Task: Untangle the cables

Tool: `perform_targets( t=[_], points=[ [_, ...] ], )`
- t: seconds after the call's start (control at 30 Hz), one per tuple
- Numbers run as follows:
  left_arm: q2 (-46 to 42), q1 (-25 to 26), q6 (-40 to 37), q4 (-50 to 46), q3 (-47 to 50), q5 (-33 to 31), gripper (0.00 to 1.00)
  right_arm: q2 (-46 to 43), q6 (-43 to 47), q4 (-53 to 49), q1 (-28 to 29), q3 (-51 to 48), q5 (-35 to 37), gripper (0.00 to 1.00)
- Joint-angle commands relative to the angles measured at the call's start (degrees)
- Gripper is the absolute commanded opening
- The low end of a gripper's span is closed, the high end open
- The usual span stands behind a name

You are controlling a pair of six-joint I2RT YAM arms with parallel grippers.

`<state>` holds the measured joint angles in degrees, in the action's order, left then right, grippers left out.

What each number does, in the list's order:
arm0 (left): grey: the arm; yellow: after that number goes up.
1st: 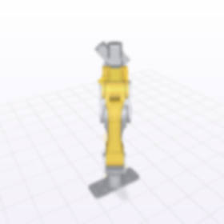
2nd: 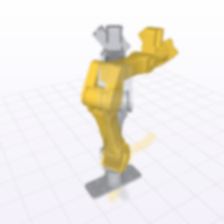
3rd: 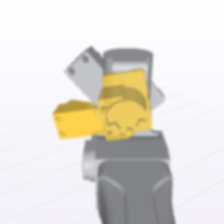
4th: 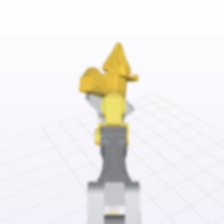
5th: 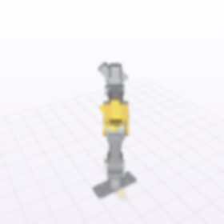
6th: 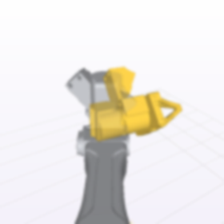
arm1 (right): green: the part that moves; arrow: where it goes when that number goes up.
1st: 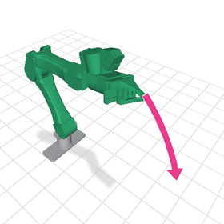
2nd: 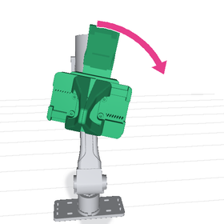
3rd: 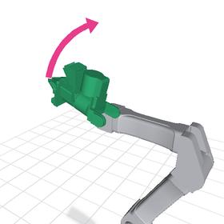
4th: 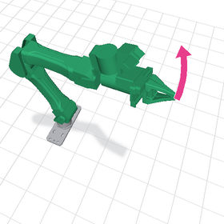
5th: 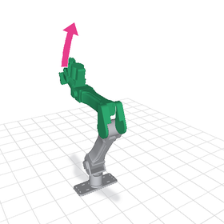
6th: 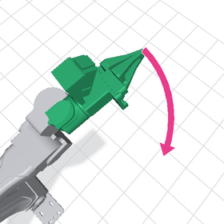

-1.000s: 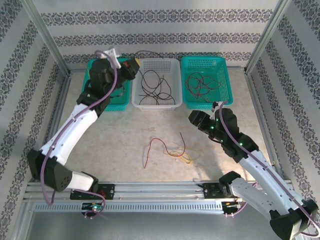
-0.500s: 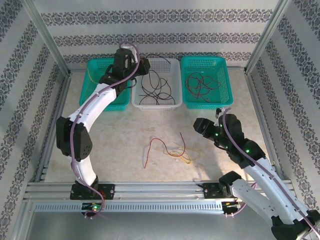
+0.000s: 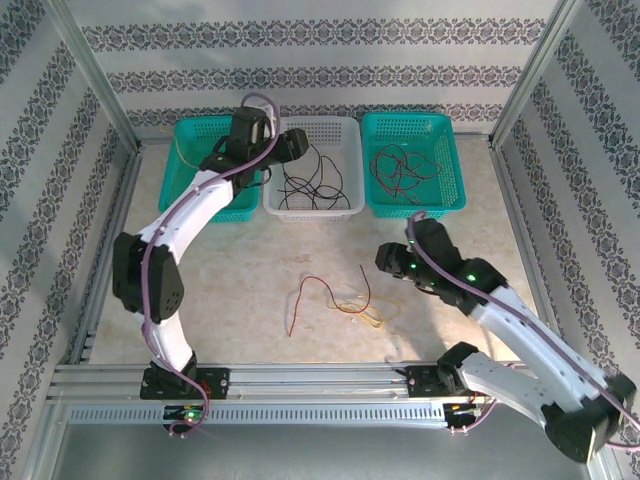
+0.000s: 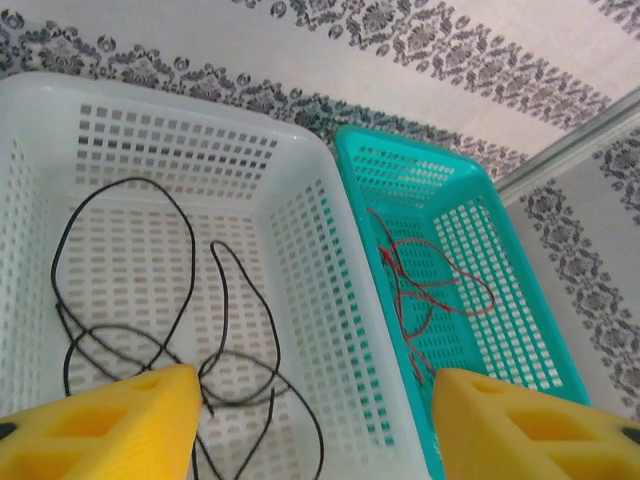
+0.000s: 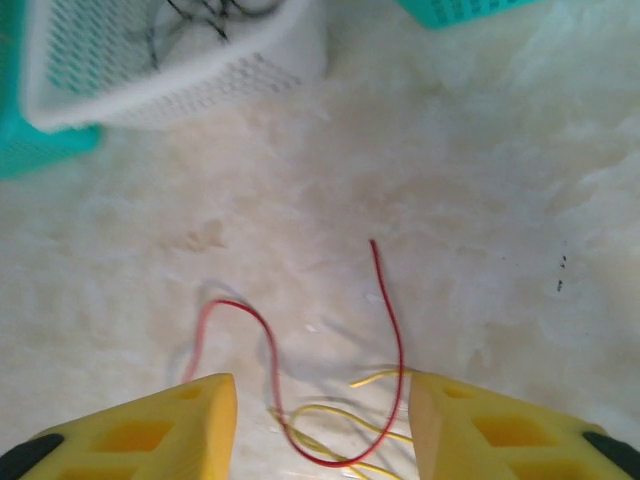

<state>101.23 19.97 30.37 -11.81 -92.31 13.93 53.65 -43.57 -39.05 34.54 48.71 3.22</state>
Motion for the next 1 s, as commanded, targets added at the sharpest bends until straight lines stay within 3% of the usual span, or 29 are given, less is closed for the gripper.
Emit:
perform_targets(
  t=[0.0,0.2,0.4,0.6,0.97],
  points=[
    [-10.59,1.31,-1.04,-0.39,6.14,1.92,0.61,5.75,2.06,-2.67,3.68,1.65,5.84,0.46],
    [-31.36,1.67,0.13,-0.02,25.03,4.55,0.55,16.73,2.58,-0.66,6.5,1.74,9.43,0.43],
    [-44.15,1.75,1.14,-7.38,35.47,11.33,0.53,27.75,6.18,3.89,6.41,2.69,3.61,0.43],
    [-49.21,1.87,-0.21,-11.1,37.54,10.42,0.52,38.55,6.88,4.66,6.45,6.08,2.68,0.37],
    [-47.42,1.83,0.56,-8.19,36.57,12.43,0.52,43.16,6.2,5.71,3.7,6.28,1.07,0.33]
  ],
)
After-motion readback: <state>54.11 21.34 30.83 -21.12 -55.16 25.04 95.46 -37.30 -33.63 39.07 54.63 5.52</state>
